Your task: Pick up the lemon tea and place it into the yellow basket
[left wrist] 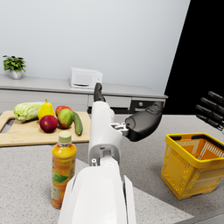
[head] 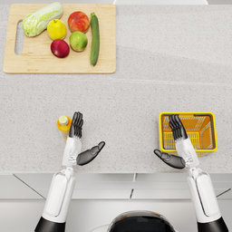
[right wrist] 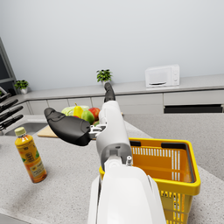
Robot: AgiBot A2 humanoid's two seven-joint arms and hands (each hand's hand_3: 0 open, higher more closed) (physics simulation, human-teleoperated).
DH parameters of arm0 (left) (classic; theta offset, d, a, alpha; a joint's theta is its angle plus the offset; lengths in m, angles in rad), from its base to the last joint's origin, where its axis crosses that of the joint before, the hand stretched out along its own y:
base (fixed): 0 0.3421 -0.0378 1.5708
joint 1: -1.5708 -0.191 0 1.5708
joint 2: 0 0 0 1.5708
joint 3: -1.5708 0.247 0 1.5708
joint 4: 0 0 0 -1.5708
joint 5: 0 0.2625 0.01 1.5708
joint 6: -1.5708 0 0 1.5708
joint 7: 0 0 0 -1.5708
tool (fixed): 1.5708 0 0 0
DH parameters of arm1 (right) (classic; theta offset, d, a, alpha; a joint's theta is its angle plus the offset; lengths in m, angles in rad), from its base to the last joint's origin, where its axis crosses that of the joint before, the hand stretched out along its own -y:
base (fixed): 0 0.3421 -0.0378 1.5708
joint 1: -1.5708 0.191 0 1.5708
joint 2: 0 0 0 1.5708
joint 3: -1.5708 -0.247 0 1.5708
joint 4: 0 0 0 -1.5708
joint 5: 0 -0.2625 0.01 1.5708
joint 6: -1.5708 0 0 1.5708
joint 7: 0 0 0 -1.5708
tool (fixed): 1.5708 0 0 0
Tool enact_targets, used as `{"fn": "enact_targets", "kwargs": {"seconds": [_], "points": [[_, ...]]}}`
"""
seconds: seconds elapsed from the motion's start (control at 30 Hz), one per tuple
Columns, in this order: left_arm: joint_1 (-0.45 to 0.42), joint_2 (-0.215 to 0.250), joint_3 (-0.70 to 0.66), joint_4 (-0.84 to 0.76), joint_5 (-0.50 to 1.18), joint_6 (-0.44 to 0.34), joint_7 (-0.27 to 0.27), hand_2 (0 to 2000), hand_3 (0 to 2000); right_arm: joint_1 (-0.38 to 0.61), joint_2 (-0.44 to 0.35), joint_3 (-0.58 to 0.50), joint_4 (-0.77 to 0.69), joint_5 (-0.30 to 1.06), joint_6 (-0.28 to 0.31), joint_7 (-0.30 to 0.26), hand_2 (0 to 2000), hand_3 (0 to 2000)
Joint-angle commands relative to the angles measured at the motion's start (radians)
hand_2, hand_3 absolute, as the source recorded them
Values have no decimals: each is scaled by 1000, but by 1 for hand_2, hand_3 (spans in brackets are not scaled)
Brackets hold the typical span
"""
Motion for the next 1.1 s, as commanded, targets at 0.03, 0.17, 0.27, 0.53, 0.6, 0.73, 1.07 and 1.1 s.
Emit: {"fn": "enact_targets", "kwargs": {"seconds": [0.03, 0.17, 0.27, 0.53, 0.6, 0.73, 1.07, 1.1], "points": [[0, 0, 0, 0, 0, 0, 0, 0, 0, 0, 0, 0, 0, 0, 0, 0, 0, 0], [0, 0, 0, 0, 0, 0, 0, 0, 0, 0, 0, 0, 0, 0, 0, 0, 0, 0], [0, 0, 0, 0, 0, 0, 0, 0, 0, 0, 0, 0, 0, 0, 0, 0, 0, 0], [49, 32, -81, -1, 0, -74, -74, 0, 0, 49, -33, -90, 40, 0, -73, 74, 0, 0], [68, 39, -140, 13, 44, -87, -87, 0, 0, 40, -32, -156, 63, 88, -86, 87, 0, 0], [85, 40, -250, 57, 222, -97, -97, 0, 0, 50, -35, -276, 73, 267, -96, 97, 0, 0], [60, 58, -261, 313, 374, -101, -100, 0, 0, 35, -49, -339, 82, 376, -100, 101, 0, 0], [62, 60, -251, 340, 376, -101, -101, 0, 0, 40, -50, -337, 86, 377, -100, 101, 0, 0]]}}
